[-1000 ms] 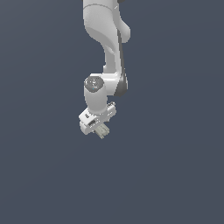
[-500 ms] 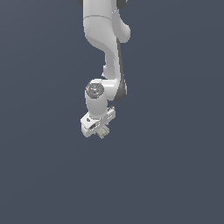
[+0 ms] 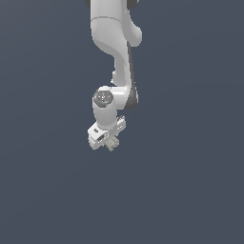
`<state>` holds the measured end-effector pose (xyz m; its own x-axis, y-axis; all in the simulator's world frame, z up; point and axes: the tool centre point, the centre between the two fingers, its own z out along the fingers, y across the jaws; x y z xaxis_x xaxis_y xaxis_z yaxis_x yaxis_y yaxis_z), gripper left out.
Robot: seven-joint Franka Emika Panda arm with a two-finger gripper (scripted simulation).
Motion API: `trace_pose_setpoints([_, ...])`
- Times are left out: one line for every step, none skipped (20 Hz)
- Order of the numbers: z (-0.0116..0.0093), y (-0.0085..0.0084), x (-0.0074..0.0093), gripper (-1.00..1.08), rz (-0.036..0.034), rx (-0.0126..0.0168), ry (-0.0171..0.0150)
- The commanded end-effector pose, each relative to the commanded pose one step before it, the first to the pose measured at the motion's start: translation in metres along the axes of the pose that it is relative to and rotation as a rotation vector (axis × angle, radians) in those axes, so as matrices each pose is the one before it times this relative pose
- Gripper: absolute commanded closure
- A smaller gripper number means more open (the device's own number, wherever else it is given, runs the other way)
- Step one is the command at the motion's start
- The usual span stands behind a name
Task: Pick up the object and move it to a goal position.
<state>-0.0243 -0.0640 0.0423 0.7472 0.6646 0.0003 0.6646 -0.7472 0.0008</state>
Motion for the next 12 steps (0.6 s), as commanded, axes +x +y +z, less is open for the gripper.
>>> trace_pose_setpoints([0.00002, -0.00024, 0.00005, 1.08, -0.00028, 0.00001, -0.00007])
trace_pose_setpoints([-0.00036, -0.00038, -0.00026, 1.08, 0.00000, 0.00000, 0.00000])
trace_pose_setpoints([-0.00060, -0.00063, -0.00043, 1.08, 0.00000, 0.00000, 0.00000])
trace_pose_setpoints([-0.00085, -0.00088, -0.00060, 1.08, 0.00000, 0.00000, 0.00000])
trace_pose_setpoints([-0.00110, -0.00113, -0.00077, 1.08, 0.00000, 0.00000, 0.00000])
trace_pose_setpoints([-0.00135, -0.00139, -0.00095, 1.08, 0.00000, 0.00000, 0.00000])
trace_pose_setpoints([-0.00160, -0.00165, -0.00113, 1.08, 0.00000, 0.00000, 0.00000])
trace_pose_setpoints([-0.00186, -0.00192, -0.00131, 1.08, 0.00000, 0.00000, 0.00000])
trace_pose_setpoints([-0.00213, -0.00219, -0.00149, 1.08, 0.00000, 0.00000, 0.00000])
trace_pose_setpoints([-0.00240, -0.00247, -0.00168, 1.08, 0.00000, 0.00000, 0.00000])
trace_pose_setpoints([-0.00268, -0.00275, -0.00187, 1.08, 0.00000, 0.00000, 0.00000])
trace_pose_setpoints([-0.00296, -0.00303, -0.00206, 1.08, 0.00000, 0.00000, 0.00000])
